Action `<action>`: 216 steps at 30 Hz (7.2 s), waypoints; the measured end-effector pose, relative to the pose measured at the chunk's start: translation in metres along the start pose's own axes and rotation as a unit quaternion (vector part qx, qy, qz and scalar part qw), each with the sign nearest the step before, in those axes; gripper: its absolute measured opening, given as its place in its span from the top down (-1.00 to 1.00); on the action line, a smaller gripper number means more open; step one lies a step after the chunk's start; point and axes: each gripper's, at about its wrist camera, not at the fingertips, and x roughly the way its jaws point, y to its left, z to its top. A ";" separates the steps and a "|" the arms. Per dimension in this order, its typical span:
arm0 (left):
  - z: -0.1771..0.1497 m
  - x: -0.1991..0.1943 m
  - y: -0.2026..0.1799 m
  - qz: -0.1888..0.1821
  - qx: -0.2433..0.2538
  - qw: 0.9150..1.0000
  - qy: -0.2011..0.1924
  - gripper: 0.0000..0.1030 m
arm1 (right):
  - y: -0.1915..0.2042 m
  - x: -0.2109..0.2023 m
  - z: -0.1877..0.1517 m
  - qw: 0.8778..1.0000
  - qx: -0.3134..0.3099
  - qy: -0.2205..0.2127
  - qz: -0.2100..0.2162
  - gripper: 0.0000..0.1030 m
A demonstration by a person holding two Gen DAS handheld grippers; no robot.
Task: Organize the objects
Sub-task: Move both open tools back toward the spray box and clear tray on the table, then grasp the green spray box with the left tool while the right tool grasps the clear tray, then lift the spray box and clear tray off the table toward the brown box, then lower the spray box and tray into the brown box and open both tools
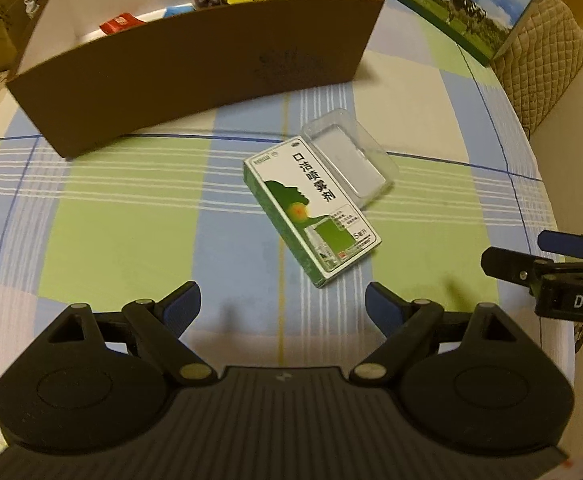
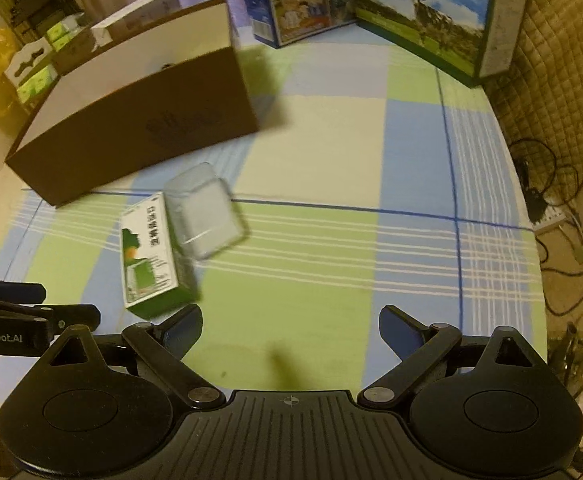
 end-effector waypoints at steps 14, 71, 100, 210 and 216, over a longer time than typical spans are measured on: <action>0.023 0.051 -0.032 -0.002 0.008 1.000 0.001 -0.76 | -0.034 0.006 0.000 0.999 0.041 0.013 -0.014 -0.80; 0.043 0.077 0.034 0.039 0.031 0.999 -0.020 0.00 | 0.062 0.113 0.028 0.983 -0.176 0.004 0.044 -0.04; -0.064 0.026 0.036 0.016 0.043 0.999 0.015 -0.13 | 0.057 0.047 -0.060 0.991 -0.128 0.030 0.032 -0.08; 0.274 0.079 0.129 0.099 0.002 0.989 -0.108 0.01 | 0.116 0.144 0.273 0.983 -0.142 -0.090 0.079 -0.04; 0.287 0.090 0.135 0.093 0.000 0.989 -0.117 -0.10 | 0.115 0.146 0.277 0.983 -0.138 -0.095 0.078 -0.04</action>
